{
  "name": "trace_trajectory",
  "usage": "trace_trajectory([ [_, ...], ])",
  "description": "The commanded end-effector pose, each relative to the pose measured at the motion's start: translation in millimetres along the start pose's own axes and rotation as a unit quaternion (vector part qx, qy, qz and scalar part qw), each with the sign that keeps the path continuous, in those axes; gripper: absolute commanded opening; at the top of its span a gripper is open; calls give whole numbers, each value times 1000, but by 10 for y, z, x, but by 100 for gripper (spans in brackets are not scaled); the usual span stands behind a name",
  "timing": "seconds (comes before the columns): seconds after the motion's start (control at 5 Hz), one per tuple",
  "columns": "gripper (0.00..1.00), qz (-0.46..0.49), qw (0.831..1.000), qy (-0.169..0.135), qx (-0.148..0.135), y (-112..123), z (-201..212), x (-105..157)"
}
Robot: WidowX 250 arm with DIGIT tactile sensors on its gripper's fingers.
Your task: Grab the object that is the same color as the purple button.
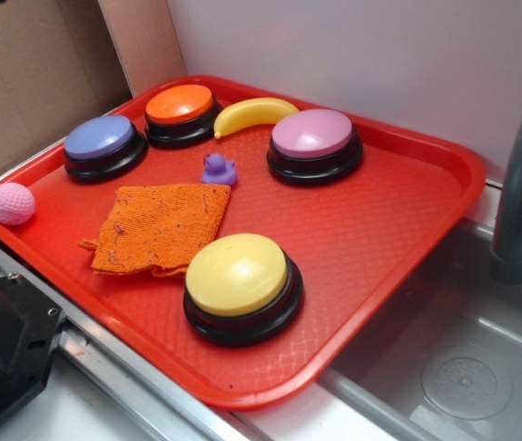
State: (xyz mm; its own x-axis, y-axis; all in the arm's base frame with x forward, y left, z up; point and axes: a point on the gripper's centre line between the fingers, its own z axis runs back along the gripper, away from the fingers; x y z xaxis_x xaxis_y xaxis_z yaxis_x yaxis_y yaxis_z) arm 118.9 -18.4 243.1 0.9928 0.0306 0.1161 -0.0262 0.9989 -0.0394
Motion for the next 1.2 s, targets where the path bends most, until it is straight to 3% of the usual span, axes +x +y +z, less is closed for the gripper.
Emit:
trace_trajectory([
  [0.0, 100, 0, 1000, 0, 0, 0, 0, 0],
  [0.2, 100, 9, 997, -44, 56, 65, -270, 191],
  [0.6, 100, 35, 992, -102, 62, 289, -847, 563],
  [0.8, 100, 42, 994, -84, 58, 413, -1184, 784],
  [1.0, 100, 36, 993, -85, 75, 438, -1526, 1019],
])
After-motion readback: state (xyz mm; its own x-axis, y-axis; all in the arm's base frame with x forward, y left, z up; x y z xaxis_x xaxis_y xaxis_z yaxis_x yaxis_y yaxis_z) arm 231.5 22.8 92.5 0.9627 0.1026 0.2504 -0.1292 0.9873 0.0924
